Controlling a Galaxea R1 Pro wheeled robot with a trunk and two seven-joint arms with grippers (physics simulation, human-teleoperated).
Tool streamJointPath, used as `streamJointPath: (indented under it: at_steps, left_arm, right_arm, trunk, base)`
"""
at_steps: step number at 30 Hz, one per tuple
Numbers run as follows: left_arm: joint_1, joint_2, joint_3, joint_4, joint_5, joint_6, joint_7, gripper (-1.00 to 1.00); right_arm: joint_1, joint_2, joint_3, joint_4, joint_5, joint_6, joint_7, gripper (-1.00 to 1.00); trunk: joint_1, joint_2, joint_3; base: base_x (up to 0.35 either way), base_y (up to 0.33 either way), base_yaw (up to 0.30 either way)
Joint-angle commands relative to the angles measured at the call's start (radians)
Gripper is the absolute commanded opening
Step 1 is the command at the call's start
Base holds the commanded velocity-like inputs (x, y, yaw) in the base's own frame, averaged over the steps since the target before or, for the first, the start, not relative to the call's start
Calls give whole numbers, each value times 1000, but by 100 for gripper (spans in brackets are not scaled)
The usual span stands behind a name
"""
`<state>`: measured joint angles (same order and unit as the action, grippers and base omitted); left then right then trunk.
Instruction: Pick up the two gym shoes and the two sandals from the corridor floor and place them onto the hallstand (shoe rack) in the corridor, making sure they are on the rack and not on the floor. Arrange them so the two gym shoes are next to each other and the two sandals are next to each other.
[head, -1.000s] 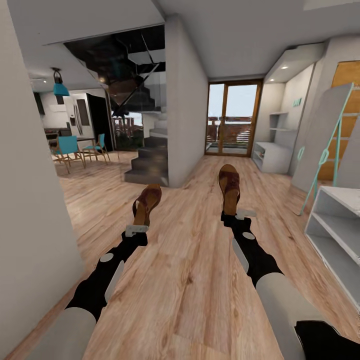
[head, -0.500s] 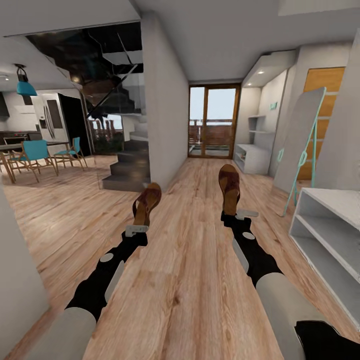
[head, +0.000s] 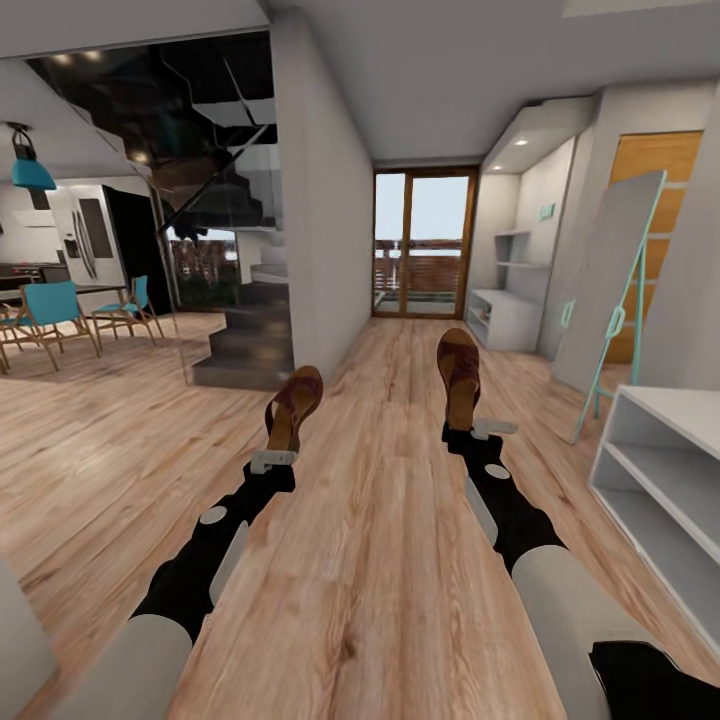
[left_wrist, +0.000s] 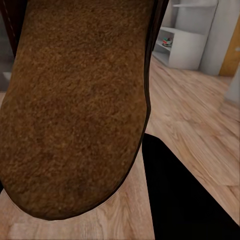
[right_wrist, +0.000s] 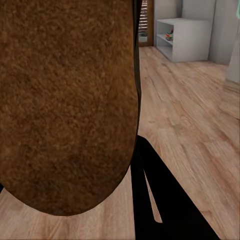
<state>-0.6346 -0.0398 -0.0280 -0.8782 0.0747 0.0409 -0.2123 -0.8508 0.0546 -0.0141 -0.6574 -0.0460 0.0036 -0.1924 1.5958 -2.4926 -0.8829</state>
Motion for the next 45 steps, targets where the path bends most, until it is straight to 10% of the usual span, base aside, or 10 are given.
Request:
streamJointPath:
  at_steps: [1,45]
  left_arm:
    - [0,0,0,-1,5,4,-4,-100]
    - [0,0,0,1,5,4,-4,-100]
  right_arm:
    - [-1,1,-1,-1,-8,0,-1,-100]
    - [-1,1,-1,0,-8,-2,1,-100]
  trunk:
    - [0,0,-1]
    - [0,0,-5]
  base:
    - [345,0,-6]
    - [345,0,-48]
